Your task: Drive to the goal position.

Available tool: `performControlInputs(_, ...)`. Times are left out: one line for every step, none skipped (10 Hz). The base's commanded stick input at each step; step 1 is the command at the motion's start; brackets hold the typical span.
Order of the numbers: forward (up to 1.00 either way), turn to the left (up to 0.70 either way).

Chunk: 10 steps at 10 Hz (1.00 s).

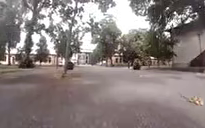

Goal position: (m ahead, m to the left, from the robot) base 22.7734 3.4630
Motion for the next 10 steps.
performControlInputs(0.7,0.0)
performControlInputs(0.7,0.0)
performControlInputs(0.7,0.0)
performControlInputs(0.7,0.0)
performControlInputs(0.7,0.0)
performControlInputs(0.7,0.0)
performControlInputs(0.7,0.0)
performControlInputs(0.7,0.0)
performControlInputs(0.7,0.0)
performControlInputs(0.7,0.0)
